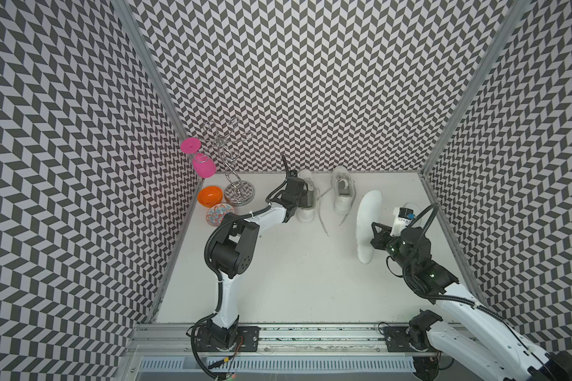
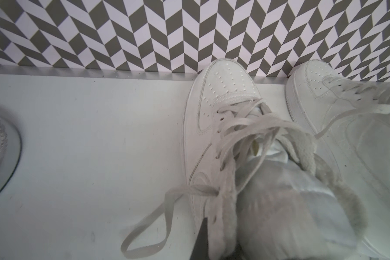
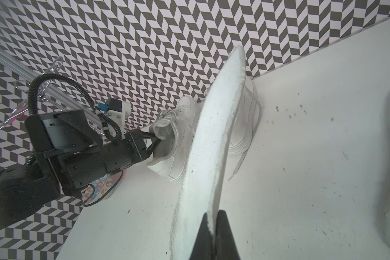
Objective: Remove the insole from the shoe
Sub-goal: Move the shoe to the center of the board, then place the insole at the center of the board.
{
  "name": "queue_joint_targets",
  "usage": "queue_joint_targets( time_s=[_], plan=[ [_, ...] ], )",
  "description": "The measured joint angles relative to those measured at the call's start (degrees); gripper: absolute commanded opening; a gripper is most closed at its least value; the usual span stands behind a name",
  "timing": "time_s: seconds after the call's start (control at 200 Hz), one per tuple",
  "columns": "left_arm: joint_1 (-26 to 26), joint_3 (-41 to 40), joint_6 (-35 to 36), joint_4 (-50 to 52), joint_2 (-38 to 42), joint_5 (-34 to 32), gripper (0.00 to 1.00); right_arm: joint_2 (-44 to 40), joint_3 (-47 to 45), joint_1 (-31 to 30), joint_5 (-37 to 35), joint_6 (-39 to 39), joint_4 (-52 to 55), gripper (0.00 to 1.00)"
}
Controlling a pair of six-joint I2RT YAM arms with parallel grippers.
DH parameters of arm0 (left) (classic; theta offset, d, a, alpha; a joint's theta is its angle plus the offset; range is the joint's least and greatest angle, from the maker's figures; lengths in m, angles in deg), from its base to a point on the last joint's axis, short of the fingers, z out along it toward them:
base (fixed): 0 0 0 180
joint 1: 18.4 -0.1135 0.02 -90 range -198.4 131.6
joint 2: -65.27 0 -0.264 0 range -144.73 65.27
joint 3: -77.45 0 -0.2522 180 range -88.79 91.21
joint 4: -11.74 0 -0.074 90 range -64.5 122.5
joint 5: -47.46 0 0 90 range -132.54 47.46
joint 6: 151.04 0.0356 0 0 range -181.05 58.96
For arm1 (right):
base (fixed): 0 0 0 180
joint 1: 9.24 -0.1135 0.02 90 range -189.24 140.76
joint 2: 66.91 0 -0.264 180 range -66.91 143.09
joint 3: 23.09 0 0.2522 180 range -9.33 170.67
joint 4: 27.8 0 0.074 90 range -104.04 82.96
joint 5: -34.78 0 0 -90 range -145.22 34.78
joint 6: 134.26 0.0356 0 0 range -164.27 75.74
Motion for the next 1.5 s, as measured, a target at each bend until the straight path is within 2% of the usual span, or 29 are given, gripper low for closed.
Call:
queue_joint_targets(
  time_s=[0.275, 0.576, 0.751, 0.996, 1.101, 1.196, 1.337, 1.402, 1.497],
  plan=[
    [-1.1, 10.6, 1.2, 0.9, -7.6, 3.6, 0.0, 1.1, -0.3, 3.5, 0.5, 0.0, 1.6, 0.0],
    [-1.4, 17.8, 0.9, 3.5, -12.0, 5.6, 0.0, 3.3, -0.7, 5.9, 2.3, 0.0, 1.6, 0.0],
    [-1.6, 20.2, -0.3, 3.9, -13.7, 7.1, 0.31, 3.4, -0.7, 7.0, 2.8, 0.0, 1.6, 0.0],
    [-2.0, 19.9, -3.1, 7.4, -12.2, 7.7, 0.67, 4.5, -0.7, 9.0, 3.8, -0.1, 2.0, 0.0],
    [-2.3, 15.0, -5.0, 8.5, -7.0, 8.1, 0.79, 5.7, 0.2, 10.0, 4.2, -0.3, 2.7, 0.0],
    [-2.4, 6.7, -7.0, 8.2, 1.8, 8.5, 0.89, 7.6, 1.7, 11.4, 4.6, -0.3, 2.9, 0.0],
    [-2.4, -10.1, -10.6, 2.0, 18.8, 8.3, 0.92, 12.7, 4.8, 14.2, 5.7, 0.0, 2.7, 0.0],
    [-2.3, -15.8, -12.0, -1.1, 25.6, 7.9, 0.97, 15.9, 6.4, 15.5, 6.3, 0.5, 1.9, 0.0],
    [-1.6, -22.5, -13.7, -5.9, 33.1, 6.6, 0.98, 22.1, 9.3, 17.7, 6.8, 0.7, 1.0, 0.0]
  ],
)
